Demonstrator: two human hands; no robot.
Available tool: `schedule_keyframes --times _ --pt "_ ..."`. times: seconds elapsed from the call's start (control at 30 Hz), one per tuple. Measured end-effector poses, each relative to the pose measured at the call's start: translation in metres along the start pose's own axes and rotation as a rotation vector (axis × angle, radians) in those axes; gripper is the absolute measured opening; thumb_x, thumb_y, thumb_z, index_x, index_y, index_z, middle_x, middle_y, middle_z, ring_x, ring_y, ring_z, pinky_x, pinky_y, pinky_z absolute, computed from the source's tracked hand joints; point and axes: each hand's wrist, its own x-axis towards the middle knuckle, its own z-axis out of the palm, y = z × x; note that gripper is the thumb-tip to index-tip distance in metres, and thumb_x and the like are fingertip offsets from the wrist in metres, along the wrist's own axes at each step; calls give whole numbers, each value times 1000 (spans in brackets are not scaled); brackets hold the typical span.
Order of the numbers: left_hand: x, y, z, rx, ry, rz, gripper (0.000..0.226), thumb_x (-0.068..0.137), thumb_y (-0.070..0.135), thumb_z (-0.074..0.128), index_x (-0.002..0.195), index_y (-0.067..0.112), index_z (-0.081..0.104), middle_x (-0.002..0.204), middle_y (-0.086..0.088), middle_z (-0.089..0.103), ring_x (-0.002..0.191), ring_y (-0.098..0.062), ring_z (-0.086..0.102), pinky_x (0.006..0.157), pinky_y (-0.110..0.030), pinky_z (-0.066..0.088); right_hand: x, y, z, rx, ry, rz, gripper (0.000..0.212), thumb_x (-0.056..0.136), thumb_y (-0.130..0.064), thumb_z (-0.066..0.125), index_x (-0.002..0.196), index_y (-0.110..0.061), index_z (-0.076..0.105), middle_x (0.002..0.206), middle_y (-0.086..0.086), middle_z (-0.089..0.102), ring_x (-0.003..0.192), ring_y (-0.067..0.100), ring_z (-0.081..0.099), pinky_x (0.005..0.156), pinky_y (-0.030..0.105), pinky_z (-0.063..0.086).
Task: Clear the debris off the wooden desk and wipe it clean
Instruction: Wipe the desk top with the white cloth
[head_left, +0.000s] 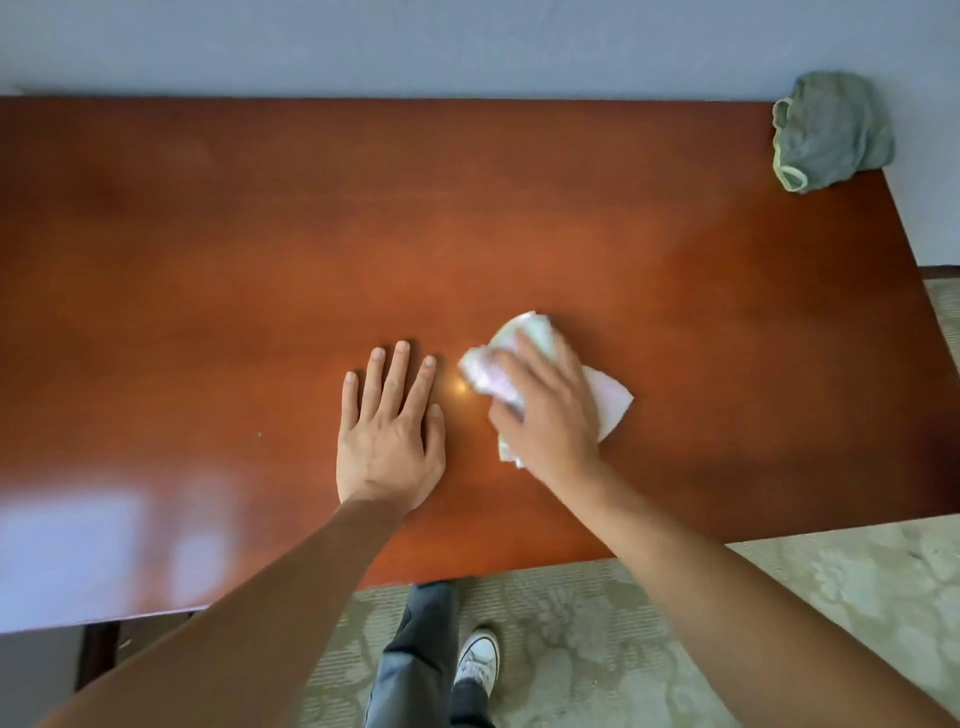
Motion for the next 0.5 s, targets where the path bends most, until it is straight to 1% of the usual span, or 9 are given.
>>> schedule_keyframes --times 0.07,0.1,0.13,0.23,0.27,0.3,0.37,0.43,0.5 --pt "-1 -1 0 -11 5 5 60 103 37 33 162 27 34 172 -1 20 161 -24 9 129 -52 9 -11 1 -6 -4 -128 -283 41 85 -21 70 126 -22 70 145 -2 60 140 35 45 116 41 37" --pt "-1 -2 0 -18 9 4 59 103 37 34 161 27 35 172 -1 21 161 -25 9 129 -52 9 -7 13 -12 -27 -154 -339 40 88 -25 70 128 -24 69 148 -4 58 141 32 44 117 41 37" --pt "-1 -2 0 -23 16 0 58 104 37 34 161 27 36 172 -1 22 160 -25 10 129 -52 10 -1 24 -17 -43 -146 -312 40 91 -27 70 131 -27 69 149 -6 57 142 31 44 117 41 39" --pt "0 -1 0 -22 24 1 57 105 39 32 161 28 37 171 -1 23 160 -25 10 129 -52 10 5 26 -14 -56 -7 85 42 91 -25 68 133 -26 66 149 -4 56 139 36 46 112 46 43" --pt "0 -1 0 -22 21 0 57 105 39 32 161 28 36 171 -1 22 160 -25 10 129 -52 10 -1 13 -7 -57 37 133 42 91 -25 67 133 -24 67 149 -1 57 139 38 45 113 47 42" --pt "0 -1 0 -20 16 0 58 104 39 31 161 28 36 172 -1 21 161 -25 9 129 -52 10 -9 0 0 -39 33 87 42 91 -26 66 133 -22 67 149 0 57 140 40 44 116 48 40" --pt "-1 -3 0 -12 -4 13 61 103 41 28 162 28 32 173 -1 17 161 -24 5 129 -51 8 -29 -15 2 10 -91 -154 42 95 -29 64 136 -20 67 151 0 56 144 38 42 120 45 36" --pt "-2 -4 0 -15 -8 18 63 102 42 25 163 28 31 173 0 16 161 -23 4 130 -51 7 -36 -2 -10 -18 -171 -360 41 99 -35 64 138 -23 66 153 -3 55 145 33 44 119 40 38" --pt "0 -2 0 -24 5 5 61 102 40 27 162 28 34 172 -1 18 161 -24 7 129 -51 7 -28 26 -22 -41 -138 -279 40 96 -32 68 135 -26 68 150 -6 57 143 30 48 113 42 45"
